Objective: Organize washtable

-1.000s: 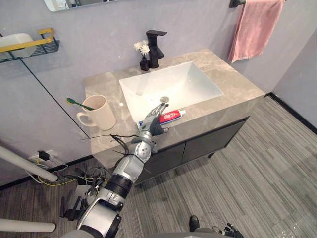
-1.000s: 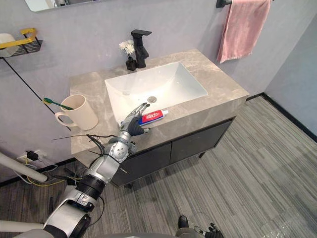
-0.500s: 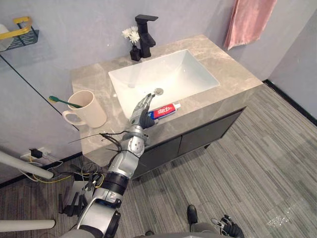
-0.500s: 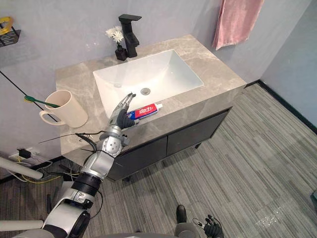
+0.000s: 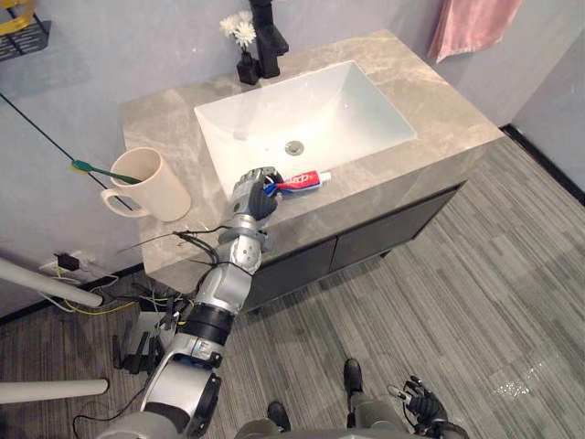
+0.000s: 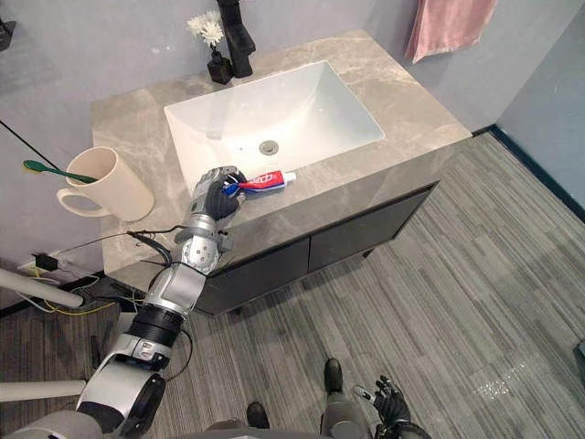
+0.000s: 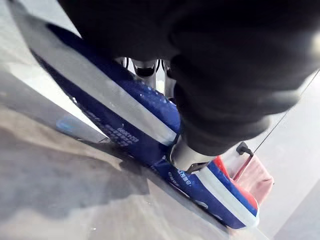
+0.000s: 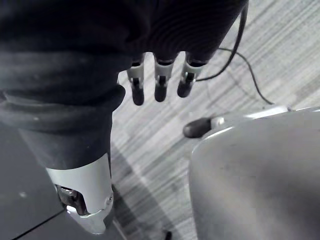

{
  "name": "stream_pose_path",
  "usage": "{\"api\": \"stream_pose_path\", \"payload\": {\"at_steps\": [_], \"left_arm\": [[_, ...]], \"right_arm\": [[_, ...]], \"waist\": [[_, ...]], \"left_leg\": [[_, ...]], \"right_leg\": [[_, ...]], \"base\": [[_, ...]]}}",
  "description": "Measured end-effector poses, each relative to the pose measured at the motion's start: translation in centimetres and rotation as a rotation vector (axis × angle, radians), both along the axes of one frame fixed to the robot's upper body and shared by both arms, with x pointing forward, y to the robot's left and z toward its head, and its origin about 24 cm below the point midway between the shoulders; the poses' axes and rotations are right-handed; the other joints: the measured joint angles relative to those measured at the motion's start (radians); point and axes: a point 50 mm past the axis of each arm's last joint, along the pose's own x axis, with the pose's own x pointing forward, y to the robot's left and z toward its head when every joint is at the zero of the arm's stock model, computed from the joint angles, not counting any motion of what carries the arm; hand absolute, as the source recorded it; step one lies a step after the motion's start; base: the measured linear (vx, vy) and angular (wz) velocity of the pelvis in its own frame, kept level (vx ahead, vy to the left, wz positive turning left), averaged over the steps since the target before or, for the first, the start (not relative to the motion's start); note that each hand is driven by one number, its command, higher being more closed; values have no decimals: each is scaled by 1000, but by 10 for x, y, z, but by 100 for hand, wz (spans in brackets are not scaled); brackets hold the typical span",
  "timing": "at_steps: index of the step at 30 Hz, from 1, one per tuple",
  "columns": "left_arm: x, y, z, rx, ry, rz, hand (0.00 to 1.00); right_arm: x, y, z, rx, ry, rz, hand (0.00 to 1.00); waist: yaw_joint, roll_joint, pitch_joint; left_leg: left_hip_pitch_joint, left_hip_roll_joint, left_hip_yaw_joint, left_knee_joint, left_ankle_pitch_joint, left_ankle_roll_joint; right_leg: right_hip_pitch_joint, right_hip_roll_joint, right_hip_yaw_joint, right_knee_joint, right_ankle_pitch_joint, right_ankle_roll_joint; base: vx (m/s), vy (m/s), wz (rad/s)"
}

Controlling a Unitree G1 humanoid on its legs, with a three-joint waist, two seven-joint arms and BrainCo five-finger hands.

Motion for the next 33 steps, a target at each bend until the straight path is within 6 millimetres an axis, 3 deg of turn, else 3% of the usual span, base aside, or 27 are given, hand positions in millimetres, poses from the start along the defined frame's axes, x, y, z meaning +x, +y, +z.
{"api": "stream_pose_path", "payload": {"at_steps": [10,16,21,25,26,29,33], "left_arm": [[0,-5,5,-9,-43,11,100],[-22,-17,-1,-48,-62,-30,100],[-47,-27,9,-155,-132,-72,100],[-74,-29,37,-246,-296,-145,100],[-82,-29,38,-276,-315,-163,100],[-93,-36,26,-324,-273,-214,100],[-99,-45,20,-379,-236,-268,100]], "right_arm": [[8,9,3,10,-38,-7,0],[26,14,24,9,-193,-28,0],[50,13,79,0,-491,-45,0],[67,15,159,15,-879,-51,0],[69,16,184,50,-1008,-55,0],[65,15,224,142,-1249,-117,0],[68,18,234,260,-1330,-205,0]], "waist": [[0,4,5],[0,5,4],[-3,8,2],[-1,10,-4],[-1,11,-7],[-2,21,-48],[0,21,-73]], "left_leg": [[-10,-1,1,2,1,0],[-8,-6,8,15,1,0],[38,-7,23,11,-1,1],[72,2,49,14,-23,11],[82,4,57,16,-27,12],[90,0,56,17,-28,12],[100,-1,51,18,-28,12]], "right_leg": [[-12,0,4,1,0,0],[-12,-2,27,1,1,-2],[22,3,50,1,2,-3],[42,24,74,1,5,-4],[48,27,85,1,6,-4],[55,30,86,1,6,-4],[68,31,85,1,6,-4]], "base": [[-2,-11,0],[-10,-20,-9],[-17,-22,-14],[-68,-27,-19],[-76,-33,-28],[-50,-14,-5],[-42,-11,1]]}}
